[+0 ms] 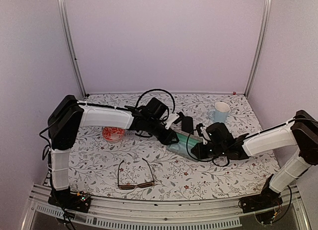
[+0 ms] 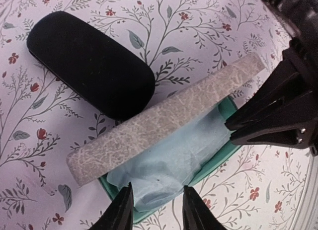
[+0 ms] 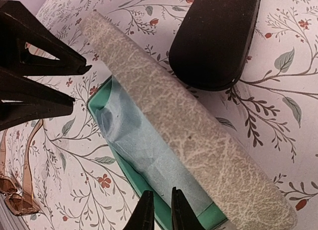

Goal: Organize the sunglasses
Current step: Smooth out the folded cleaning cloth near the sunglasses case.

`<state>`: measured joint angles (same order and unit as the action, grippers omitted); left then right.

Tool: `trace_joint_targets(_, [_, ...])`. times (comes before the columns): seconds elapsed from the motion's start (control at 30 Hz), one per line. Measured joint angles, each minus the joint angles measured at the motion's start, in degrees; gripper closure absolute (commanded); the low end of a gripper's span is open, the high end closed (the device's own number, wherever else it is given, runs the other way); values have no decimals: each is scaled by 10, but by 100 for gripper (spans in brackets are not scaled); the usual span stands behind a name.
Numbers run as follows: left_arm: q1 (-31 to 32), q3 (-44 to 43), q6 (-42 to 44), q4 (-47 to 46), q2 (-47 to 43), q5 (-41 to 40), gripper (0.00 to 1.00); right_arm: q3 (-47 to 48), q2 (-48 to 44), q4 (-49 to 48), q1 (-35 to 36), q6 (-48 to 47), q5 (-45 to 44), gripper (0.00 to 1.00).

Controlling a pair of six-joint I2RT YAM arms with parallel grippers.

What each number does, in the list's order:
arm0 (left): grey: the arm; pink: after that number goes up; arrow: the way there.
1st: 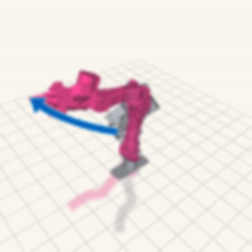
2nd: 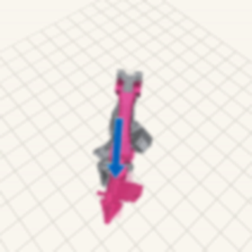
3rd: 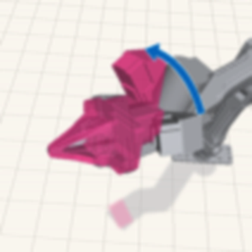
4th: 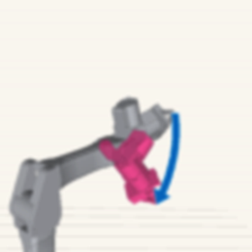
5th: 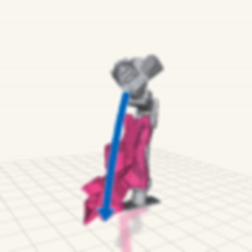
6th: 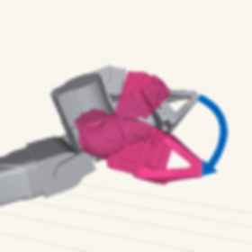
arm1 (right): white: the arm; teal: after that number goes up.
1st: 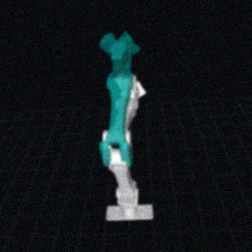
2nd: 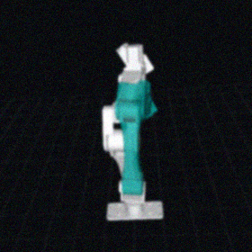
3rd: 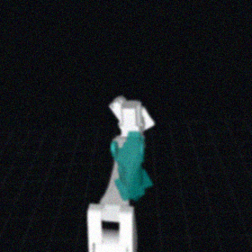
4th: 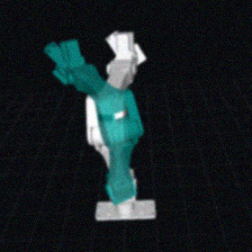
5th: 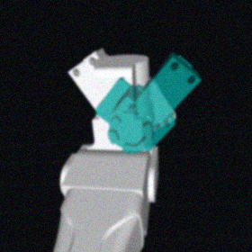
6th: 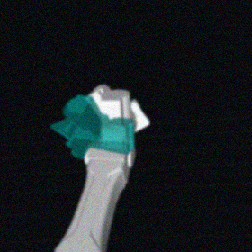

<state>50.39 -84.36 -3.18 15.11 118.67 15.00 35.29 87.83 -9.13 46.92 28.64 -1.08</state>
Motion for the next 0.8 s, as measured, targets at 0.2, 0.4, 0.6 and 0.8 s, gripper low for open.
trace_joint_targets(0.2, [3,19,-26,-42,1,39,65,0,19,-7,0,7,2,89])
trace_joint_targets(0.4, [4,19,-41,-85,23,64,65,0,30,-15,0,11,2,89])
trace_joint_targets(0.6, [5,19,-46,-93,55,73,66,0,41,-22,0,14,1,90])
trace_joint_targets(0.8, [5,19,-48,-97,59,73,66,0,51,-25,0,16,1,91])
